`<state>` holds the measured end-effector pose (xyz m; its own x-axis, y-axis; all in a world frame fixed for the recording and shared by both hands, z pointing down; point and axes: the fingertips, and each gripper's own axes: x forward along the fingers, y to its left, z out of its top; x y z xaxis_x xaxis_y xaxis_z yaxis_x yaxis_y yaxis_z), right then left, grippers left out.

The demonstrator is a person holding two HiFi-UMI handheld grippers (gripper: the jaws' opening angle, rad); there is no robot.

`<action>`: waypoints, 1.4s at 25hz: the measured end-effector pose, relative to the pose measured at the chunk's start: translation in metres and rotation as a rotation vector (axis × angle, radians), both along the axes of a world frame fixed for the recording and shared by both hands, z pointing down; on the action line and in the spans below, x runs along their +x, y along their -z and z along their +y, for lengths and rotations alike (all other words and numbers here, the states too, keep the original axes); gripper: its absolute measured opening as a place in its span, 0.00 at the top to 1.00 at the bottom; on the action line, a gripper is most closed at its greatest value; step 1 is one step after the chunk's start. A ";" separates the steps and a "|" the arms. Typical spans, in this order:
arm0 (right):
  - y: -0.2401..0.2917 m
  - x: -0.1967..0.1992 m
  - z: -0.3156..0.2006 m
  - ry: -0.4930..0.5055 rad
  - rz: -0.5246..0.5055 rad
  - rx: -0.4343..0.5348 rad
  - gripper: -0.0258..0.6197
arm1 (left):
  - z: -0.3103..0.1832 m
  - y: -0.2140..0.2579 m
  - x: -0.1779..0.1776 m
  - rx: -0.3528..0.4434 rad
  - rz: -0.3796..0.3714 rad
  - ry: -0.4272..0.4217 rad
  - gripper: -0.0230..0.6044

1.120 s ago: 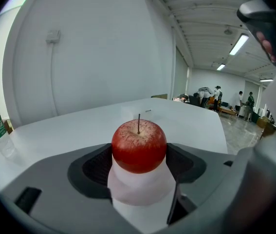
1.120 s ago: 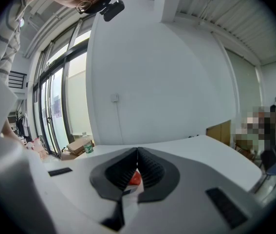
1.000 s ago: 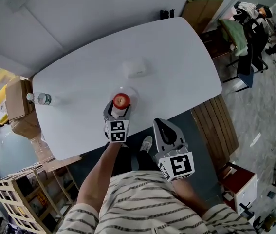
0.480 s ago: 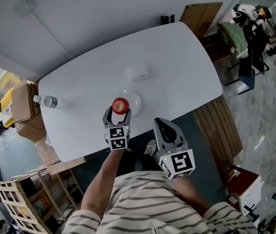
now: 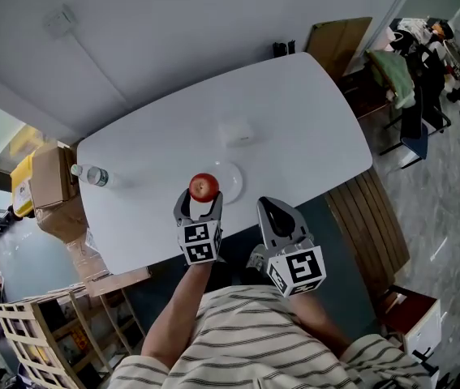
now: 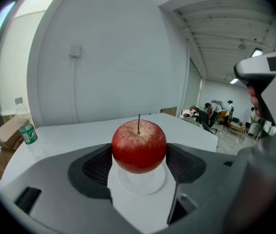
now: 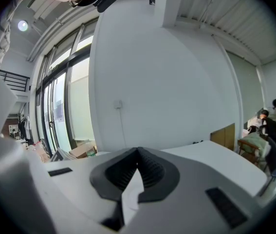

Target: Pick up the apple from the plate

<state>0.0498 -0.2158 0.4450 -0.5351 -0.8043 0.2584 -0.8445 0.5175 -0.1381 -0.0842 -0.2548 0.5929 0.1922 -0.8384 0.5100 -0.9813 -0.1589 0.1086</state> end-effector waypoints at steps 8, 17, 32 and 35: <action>0.017 -0.011 -0.004 0.029 -0.005 0.023 0.94 | 0.006 0.058 0.001 0.073 -0.002 0.009 0.40; 0.030 -0.022 -0.008 0.048 -0.012 0.042 0.94 | 0.019 0.112 0.000 0.140 0.009 0.013 0.40; 0.042 -0.032 -0.006 0.055 -0.009 0.073 0.94 | 0.031 0.163 0.000 0.238 0.012 0.035 0.40; 0.044 -0.029 -0.007 0.052 -0.008 0.078 0.94 | 0.031 0.167 0.002 0.255 0.010 0.031 0.40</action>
<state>0.0207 -0.2229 0.4012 -0.5786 -0.7927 0.1920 -0.8151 0.5701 -0.1024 -0.0817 -0.2237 0.4261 0.1683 -0.9453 0.2796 -0.9852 -0.1523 0.0782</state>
